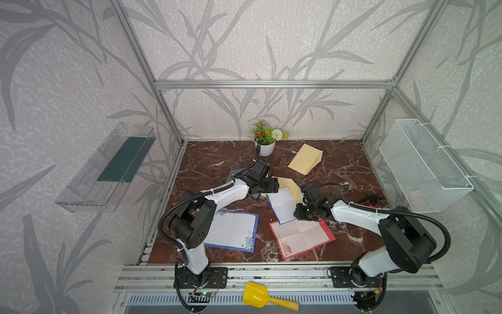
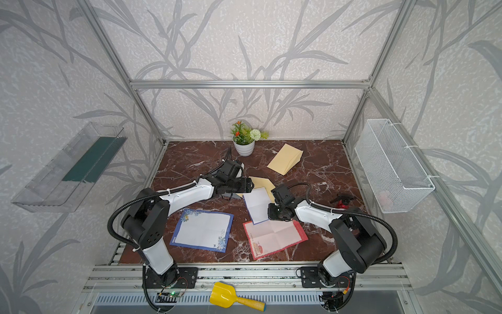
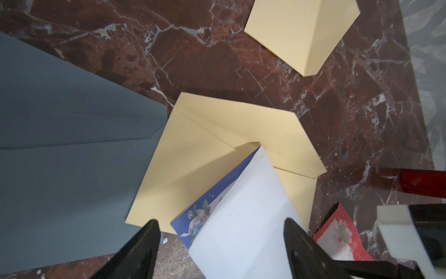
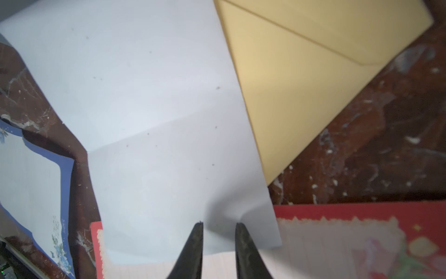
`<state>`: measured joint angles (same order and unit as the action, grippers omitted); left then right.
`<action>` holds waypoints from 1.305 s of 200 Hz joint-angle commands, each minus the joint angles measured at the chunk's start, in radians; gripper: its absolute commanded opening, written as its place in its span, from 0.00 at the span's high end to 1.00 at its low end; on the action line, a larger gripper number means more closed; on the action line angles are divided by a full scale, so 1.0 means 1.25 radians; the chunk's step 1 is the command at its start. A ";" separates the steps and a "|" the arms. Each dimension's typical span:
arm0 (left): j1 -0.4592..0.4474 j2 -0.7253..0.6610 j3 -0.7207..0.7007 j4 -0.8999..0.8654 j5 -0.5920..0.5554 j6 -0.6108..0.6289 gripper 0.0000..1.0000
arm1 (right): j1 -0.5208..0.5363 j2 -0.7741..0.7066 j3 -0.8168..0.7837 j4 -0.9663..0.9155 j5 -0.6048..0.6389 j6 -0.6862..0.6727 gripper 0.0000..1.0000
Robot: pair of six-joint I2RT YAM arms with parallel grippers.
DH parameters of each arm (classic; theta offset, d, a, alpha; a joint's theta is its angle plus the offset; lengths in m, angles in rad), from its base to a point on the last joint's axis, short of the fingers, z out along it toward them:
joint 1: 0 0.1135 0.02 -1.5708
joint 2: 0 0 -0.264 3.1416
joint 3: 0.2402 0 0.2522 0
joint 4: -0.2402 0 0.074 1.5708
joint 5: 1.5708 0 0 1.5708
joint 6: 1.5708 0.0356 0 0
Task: Fold the letter paper in half and place it into the envelope
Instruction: Fold the letter paper at the center of the board, then adjust the letter paper inside the envelope.
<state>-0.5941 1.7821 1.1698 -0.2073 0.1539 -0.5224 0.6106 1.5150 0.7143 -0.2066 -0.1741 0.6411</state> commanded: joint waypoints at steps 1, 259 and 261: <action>0.019 0.018 0.029 -0.042 0.010 0.043 0.21 | 0.001 0.013 -0.008 0.008 0.025 0.004 0.75; 0.031 0.130 0.130 -0.190 0.172 0.145 0.72 | -0.025 0.034 0.046 0.012 0.031 -0.091 0.75; 0.031 0.130 0.130 -0.190 0.172 0.145 0.73 | -0.025 0.034 0.046 0.013 0.031 -0.091 0.75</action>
<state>-0.5545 1.9697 1.3380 -0.4137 0.3367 -0.3546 0.5838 1.5452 0.7376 -0.1852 -0.1452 0.5446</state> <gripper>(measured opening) 0.278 0.251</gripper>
